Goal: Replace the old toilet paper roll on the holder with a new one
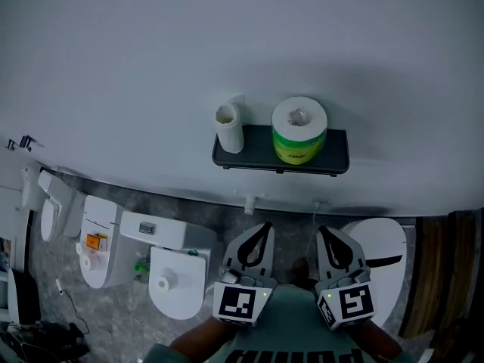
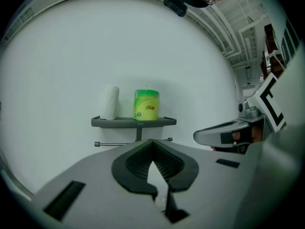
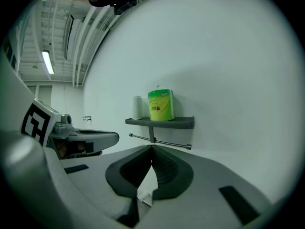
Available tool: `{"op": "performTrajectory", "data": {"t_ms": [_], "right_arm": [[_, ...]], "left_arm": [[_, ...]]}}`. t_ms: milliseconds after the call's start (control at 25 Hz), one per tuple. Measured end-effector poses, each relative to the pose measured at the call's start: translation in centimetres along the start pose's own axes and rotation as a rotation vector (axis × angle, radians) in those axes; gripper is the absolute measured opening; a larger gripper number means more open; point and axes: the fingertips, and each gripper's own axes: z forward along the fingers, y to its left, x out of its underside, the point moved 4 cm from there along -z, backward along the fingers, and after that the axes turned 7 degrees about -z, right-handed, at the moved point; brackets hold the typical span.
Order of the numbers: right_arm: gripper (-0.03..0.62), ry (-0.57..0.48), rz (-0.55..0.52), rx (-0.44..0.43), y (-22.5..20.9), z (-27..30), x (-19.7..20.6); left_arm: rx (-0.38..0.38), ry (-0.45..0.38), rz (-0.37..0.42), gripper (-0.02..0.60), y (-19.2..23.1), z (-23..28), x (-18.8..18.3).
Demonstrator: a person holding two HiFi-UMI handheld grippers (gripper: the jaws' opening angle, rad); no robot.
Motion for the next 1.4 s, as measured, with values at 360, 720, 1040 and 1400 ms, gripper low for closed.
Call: {"op": "performTrajectory", "data": {"t_ms": [360, 720, 1040, 1400], "right_arm": [[0.009, -0.003, -0.007, -0.036, -0.9, -0.8, 0.5], [0.011, -0.023, -0.011, -0.042, -1.0, -0.3, -0.1], [0.075, -0.063, -0.029, -0.039, -1.3, 1.5, -2.2], [0.225, -0.125, -0.001, -0.029, -2.0, 4.6, -5.4]], "left_arm": [[-0.038, 0.004, 0.004, 0.003, -1.3, -0.4, 0.4], [-0.064, 0.005, 0.01, 0.003, -0.9, -0.2, 0.2], [-0.07, -0.008, 0.002, 0.005, 0.7, 0.5, -0.8], [-0.048, -0.007, 0.029, 0.005, 2.4, 1.7, -1.9]]}}
